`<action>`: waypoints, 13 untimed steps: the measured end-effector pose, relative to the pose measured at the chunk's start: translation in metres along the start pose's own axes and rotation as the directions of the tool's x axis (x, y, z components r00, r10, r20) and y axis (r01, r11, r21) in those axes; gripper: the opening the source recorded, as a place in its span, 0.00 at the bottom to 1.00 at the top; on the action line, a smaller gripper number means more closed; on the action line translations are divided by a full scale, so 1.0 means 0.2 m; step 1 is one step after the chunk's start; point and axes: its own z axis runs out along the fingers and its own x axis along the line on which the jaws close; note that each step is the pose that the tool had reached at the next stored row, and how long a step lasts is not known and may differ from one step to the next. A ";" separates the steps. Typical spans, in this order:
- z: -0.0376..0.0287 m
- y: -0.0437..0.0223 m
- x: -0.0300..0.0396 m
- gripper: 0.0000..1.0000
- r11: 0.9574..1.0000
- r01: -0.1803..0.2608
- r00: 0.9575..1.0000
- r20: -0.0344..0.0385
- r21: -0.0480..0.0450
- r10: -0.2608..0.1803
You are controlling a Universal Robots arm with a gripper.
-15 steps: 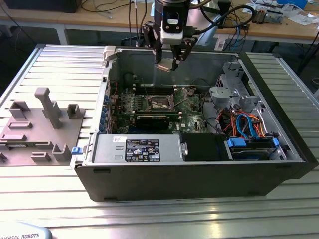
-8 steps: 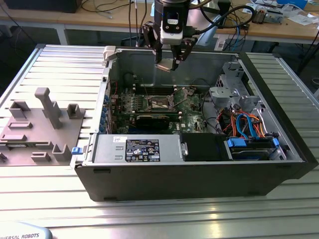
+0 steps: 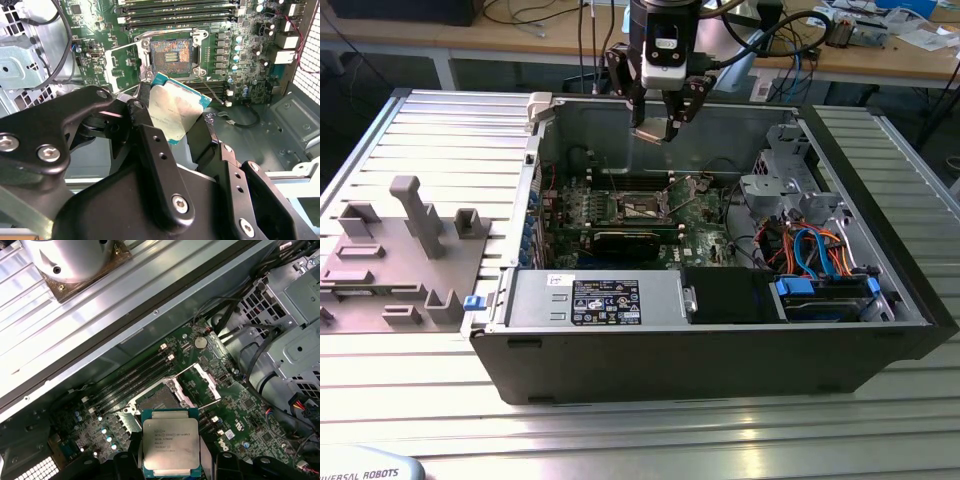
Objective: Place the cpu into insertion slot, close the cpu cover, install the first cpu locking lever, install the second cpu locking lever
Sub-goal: 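Place the cpu into insertion slot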
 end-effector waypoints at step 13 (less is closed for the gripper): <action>0.000 0.000 0.000 0.54 1.000 -0.007 1.000 0.001 0.000 0.007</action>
